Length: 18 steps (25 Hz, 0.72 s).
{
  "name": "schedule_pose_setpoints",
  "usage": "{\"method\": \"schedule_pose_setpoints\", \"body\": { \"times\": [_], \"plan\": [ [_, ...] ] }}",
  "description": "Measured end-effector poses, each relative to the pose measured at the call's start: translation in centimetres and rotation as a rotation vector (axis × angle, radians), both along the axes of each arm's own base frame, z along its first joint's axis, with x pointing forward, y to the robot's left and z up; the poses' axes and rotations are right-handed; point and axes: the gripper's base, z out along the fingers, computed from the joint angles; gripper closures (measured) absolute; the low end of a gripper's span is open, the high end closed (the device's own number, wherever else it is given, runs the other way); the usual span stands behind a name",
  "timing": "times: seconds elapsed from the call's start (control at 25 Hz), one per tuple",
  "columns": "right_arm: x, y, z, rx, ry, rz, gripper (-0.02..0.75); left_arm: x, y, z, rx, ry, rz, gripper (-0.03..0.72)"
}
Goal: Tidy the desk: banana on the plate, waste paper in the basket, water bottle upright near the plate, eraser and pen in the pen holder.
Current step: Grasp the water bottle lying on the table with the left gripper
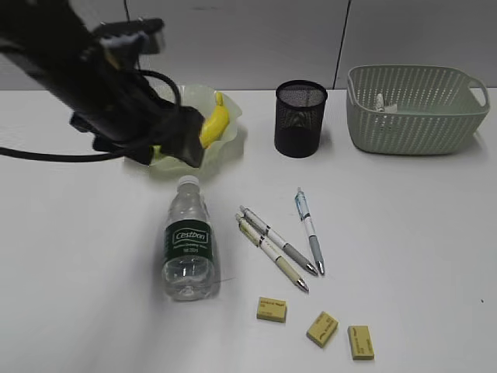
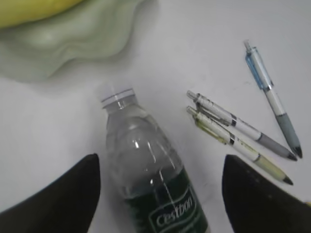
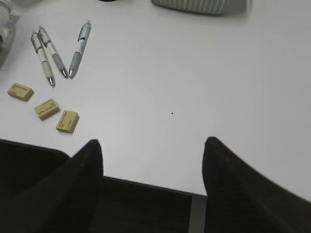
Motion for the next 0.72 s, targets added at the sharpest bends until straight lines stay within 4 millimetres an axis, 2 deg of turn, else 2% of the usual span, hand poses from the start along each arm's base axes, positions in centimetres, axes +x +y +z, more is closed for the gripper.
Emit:
{"method": "schedule_pose_setpoints", "body": {
  "times": [0.2,0.32,0.52,0.64,0.72],
  "plan": [
    [-0.1,-0.1,-0.2,-0.005,0.005,0.002,0.228,2.5,-3.5,-4.8,0.099,0.103,0.054,0.106],
    [-0.1,0.0,-0.2,-0.004,0.001,0.002,0.228,2.8,-5.0,-6.7,0.142,0.149,0.062,0.106],
    [-0.1,0.0,-0.2,-0.004,-0.002,0.001,0.229,3.3,-5.5,-8.3,0.252,0.126,0.096,0.128],
    [-0.1,0.0,-0.2,-0.004,-0.003,0.003,0.229,3.5,-5.3,-9.6,0.291,0.142,0.123,0.186],
    [-0.1,0.0,-0.2,-0.004,-0.003,0.003,0.229,3.5,-5.4,-9.5,0.291,0.14,0.129,0.225]
  ]
}}
